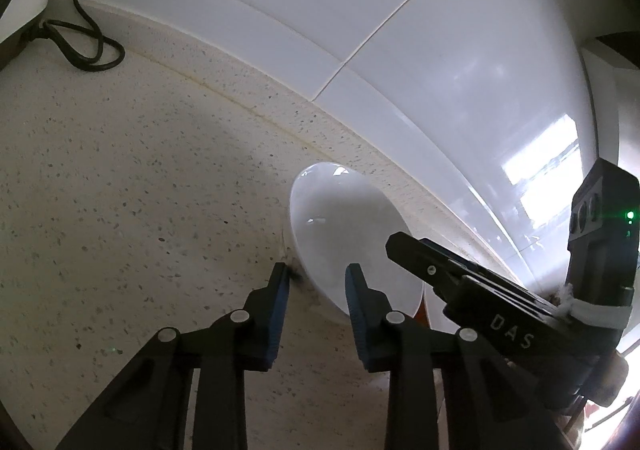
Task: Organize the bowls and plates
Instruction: 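Grasp a white bowl rim with the left gripper while the right grasps another bowl, then carry both white bowls toward the plate stack beside the rice cooker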
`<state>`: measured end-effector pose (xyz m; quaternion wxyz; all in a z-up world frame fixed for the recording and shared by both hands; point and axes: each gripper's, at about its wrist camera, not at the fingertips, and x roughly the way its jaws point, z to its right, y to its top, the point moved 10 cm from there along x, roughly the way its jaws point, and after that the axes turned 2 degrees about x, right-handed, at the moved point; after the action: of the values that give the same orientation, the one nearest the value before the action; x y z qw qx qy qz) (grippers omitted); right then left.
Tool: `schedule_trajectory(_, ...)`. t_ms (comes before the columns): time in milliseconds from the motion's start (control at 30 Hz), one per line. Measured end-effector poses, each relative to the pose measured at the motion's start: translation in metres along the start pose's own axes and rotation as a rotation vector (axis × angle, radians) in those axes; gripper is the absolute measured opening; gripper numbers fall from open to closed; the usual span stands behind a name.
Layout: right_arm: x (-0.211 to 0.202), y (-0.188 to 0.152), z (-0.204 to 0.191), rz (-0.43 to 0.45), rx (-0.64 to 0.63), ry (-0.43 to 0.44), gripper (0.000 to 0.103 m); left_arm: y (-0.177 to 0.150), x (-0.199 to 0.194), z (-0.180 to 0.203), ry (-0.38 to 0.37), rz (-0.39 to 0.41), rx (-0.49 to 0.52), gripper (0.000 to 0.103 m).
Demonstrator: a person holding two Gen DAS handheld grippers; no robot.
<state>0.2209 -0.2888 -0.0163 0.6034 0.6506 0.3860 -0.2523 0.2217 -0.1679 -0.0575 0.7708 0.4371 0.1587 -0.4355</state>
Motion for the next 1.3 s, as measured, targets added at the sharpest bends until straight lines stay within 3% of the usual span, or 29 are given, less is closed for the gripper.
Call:
schedule_trajectory(200,-0.001,-0.001,0.000,0.008,-0.014,-0.024,0.024,0.000,-0.010,-0.002,0.033,0.015,0.009,0.027)
schedule_trajectory(567,-0.004,-0.006,-0.029,0.003,-0.037,0.035,0.024,0.014,-0.042,-0.024,0.093,0.073,-0.005,0.023)
schedule_trajectory(1300,-0.023,-0.019,-0.105,0.014,-0.123,0.181,0.024,0.017,-0.095,-0.069,0.250,0.088,-0.014,0.021)
